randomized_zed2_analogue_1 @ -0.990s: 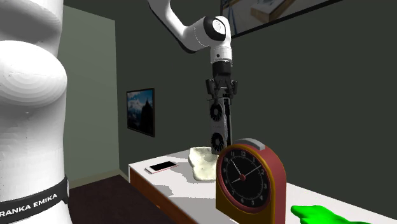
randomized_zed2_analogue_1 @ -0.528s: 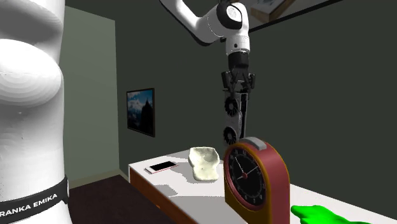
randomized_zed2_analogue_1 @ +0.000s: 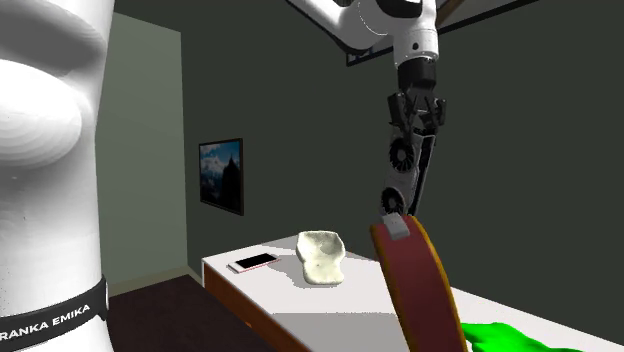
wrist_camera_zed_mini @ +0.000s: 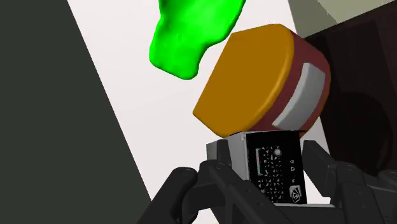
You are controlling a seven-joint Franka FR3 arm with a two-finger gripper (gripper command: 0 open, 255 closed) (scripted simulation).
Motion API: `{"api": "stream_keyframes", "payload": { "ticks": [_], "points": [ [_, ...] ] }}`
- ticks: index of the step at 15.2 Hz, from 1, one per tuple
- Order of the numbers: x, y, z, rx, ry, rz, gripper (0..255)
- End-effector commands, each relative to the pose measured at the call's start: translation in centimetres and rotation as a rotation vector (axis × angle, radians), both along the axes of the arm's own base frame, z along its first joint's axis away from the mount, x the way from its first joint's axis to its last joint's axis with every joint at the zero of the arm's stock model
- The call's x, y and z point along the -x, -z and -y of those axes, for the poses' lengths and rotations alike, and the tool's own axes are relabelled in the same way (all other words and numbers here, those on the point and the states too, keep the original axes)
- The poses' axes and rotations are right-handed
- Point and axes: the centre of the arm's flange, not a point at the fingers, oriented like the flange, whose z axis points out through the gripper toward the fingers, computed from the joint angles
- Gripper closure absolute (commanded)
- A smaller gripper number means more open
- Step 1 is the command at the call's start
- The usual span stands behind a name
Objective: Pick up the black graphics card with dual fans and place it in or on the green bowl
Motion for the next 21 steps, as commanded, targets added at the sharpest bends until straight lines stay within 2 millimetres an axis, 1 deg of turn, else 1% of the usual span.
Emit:
{"api": "stream_keyframes", "payload": {
  "ticks": [1, 16, 17, 21],
  "points": [
    [0.3, -0.6, 2.6, 0.0, -0.001, 0.001, 255],
    [0.4, -4.9, 21.9, 0.0, -0.001, 0.001, 255],
    [0.5, -5.3, 23.7, 0.0, -0.001, 0.001, 255],
    [0.5, -3.2, 23.7, 0.0, -0.001, 0.001, 255]
  ]
}}
